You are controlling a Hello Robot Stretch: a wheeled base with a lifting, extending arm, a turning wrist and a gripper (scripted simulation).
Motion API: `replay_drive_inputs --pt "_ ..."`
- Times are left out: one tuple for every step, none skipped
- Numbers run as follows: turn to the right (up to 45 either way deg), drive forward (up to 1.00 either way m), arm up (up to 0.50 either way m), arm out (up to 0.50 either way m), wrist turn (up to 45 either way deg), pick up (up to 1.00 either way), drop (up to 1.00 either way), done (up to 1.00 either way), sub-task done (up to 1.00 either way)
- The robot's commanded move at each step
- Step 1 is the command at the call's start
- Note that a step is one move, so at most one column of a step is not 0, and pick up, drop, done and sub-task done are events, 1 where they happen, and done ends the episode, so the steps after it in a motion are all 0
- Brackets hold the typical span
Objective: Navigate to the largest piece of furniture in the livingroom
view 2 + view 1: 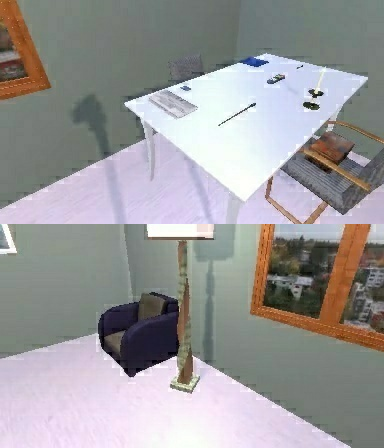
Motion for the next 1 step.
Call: replay_drive_inputs --pt "45.0 0.00 0.00 0.00 0.0 0.00 0.00 0.00 0.00"
